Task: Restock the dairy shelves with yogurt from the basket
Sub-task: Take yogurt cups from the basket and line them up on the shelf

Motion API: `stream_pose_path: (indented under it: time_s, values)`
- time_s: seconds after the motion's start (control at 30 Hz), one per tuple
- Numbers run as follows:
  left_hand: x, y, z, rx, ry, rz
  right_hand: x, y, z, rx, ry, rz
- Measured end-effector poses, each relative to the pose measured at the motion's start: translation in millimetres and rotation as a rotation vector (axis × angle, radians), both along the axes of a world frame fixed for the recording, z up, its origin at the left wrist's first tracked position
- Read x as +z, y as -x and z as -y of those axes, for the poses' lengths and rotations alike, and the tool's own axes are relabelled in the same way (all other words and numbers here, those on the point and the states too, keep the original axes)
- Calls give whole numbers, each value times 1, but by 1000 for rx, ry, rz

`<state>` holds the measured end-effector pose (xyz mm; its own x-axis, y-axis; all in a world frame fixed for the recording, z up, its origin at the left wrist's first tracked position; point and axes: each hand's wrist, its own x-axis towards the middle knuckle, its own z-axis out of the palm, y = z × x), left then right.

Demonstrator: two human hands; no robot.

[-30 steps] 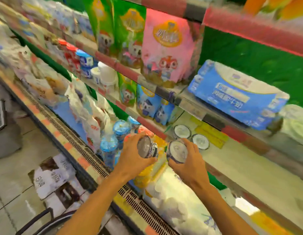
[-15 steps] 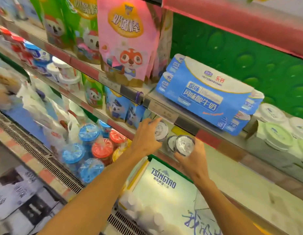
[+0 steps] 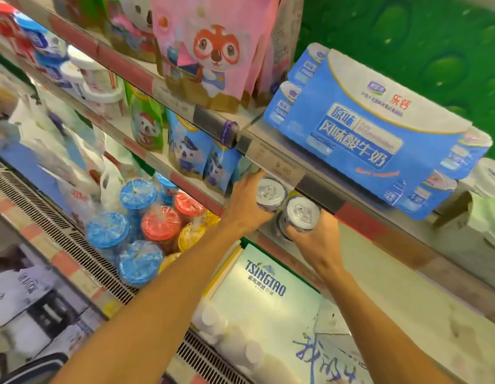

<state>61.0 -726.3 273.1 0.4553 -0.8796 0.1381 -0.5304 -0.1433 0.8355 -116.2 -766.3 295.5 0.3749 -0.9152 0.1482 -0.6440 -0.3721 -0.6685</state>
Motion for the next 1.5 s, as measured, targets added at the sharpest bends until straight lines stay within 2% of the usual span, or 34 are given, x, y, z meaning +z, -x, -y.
stream_pose_path:
  time_s: [0.17,0.3,0.4,0.8,1.3,1.5]
  values:
    - [-7,-4,1,18,6,-74,-9,1,-6,-29,10,114]
    - [-16,-3,-1,-11,-37,-233,-23,0,-5,-22,11,142]
    - [-26,-3,-2,-28,-51,-263,-29,1,-3,-22,-1,139]
    - [-22,-8,16,-86,-80,-184,-15,-3,4,-16,-53,212]
    - [-16,-9,42,-95,-220,-109,-19,-5,33,-57,-68,85]
    - [-17,-9,25,37,-176,-143,-6,0,19,-57,-50,91]
